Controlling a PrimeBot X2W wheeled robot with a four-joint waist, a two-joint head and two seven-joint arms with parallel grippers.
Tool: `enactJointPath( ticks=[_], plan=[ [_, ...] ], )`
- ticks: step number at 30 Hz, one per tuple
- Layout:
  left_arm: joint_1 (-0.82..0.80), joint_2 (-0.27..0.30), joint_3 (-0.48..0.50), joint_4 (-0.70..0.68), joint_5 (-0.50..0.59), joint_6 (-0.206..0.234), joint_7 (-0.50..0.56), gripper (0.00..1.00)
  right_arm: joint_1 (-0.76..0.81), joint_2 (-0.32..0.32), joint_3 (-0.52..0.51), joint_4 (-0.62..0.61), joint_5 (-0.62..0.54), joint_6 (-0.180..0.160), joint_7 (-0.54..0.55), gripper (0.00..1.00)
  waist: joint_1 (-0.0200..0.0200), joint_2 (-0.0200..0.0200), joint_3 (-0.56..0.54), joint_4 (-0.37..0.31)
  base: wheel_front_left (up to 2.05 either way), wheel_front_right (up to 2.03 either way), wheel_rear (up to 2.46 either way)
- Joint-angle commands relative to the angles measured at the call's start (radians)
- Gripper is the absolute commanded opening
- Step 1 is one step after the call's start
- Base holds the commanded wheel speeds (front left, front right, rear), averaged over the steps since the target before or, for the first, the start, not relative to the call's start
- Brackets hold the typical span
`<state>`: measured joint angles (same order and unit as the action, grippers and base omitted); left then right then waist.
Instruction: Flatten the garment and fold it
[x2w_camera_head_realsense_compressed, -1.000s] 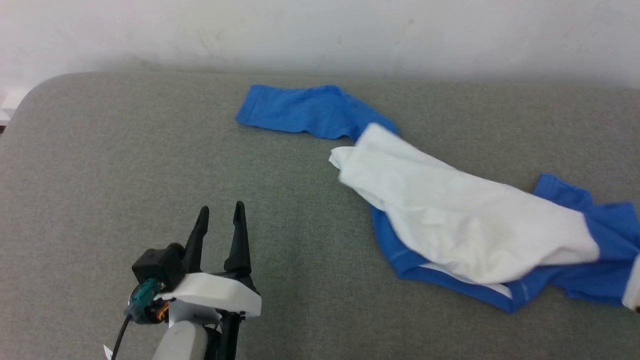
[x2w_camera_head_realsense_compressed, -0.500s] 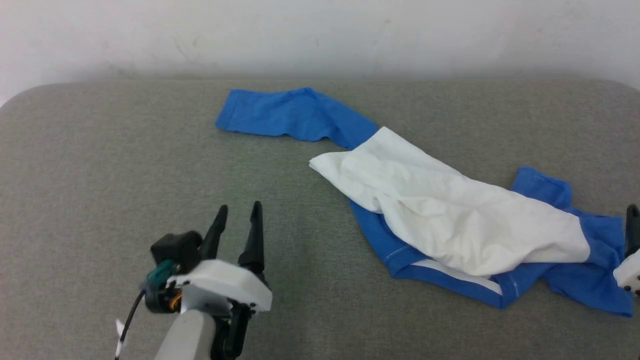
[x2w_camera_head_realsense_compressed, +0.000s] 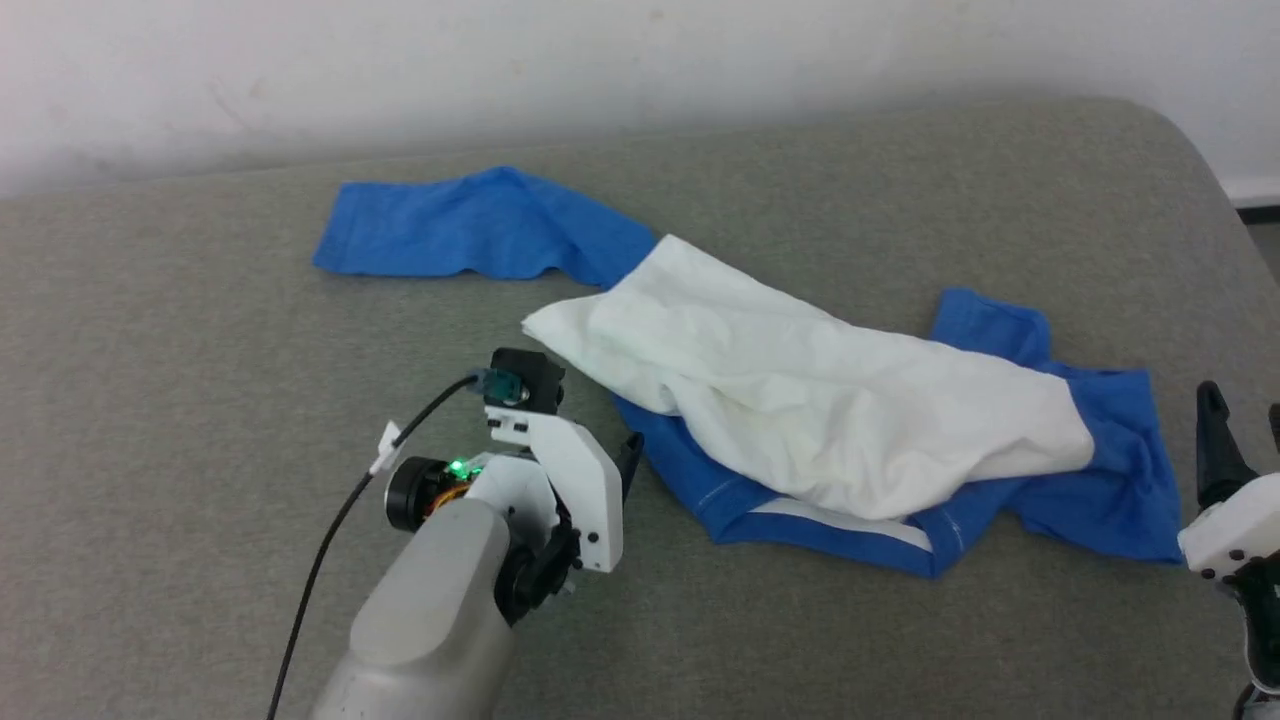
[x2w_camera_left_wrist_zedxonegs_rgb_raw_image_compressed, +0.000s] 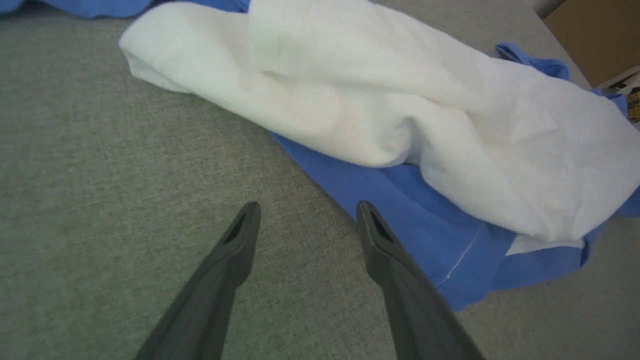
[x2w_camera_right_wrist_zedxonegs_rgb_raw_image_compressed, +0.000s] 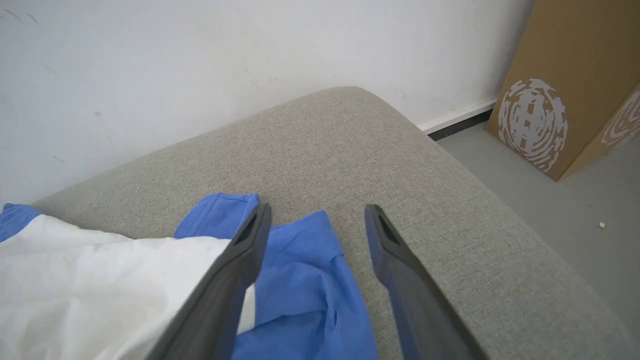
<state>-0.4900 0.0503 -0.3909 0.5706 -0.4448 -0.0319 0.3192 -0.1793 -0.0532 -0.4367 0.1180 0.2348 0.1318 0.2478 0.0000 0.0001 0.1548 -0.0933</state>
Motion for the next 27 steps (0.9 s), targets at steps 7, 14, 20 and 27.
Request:
enactJointPath(
  ticks=[7, 14, 20, 27],
  plan=[
    [-0.099, 0.0, -0.04, 0.13, -0.04, 0.028, 0.006, 1.0, 0.0, 0.003, 0.016, 0.01, 0.01, -0.001, -0.029, 1.0, 0.0, -0.0001, 0.058, -0.081, 0.0, 0.0, 0.0],
    [-0.115, 0.0, -0.089, 0.201, -0.11, 0.017, 0.001, 0.0, -0.005, 0.003, 0.019, 0.016, 0.003, -0.001, -0.041, 1.0, 0.0, -0.0001, 0.062, -0.064, 0.0, 0.0, 0.0],
    [-0.104, 0.0, -0.042, 0.162, -0.235, 0.026, -0.134, 0.0, -0.003, 0.003, 0.036, 0.021, -0.007, -0.001, -0.042, 1.0, 0.0, -0.0001, 0.043, -0.009, 0.0, 0.0, 0.0],
    [-0.011, 0.013, 0.066, 0.034, -0.323, 0.038, -0.286, 0.0, 0.019, 0.003, 0.062, 0.04, -0.008, -0.001, -0.034, 1.0, 0.0, -0.0001, -0.004, 0.09, 0.0, 0.0, 0.0]
  ],
)
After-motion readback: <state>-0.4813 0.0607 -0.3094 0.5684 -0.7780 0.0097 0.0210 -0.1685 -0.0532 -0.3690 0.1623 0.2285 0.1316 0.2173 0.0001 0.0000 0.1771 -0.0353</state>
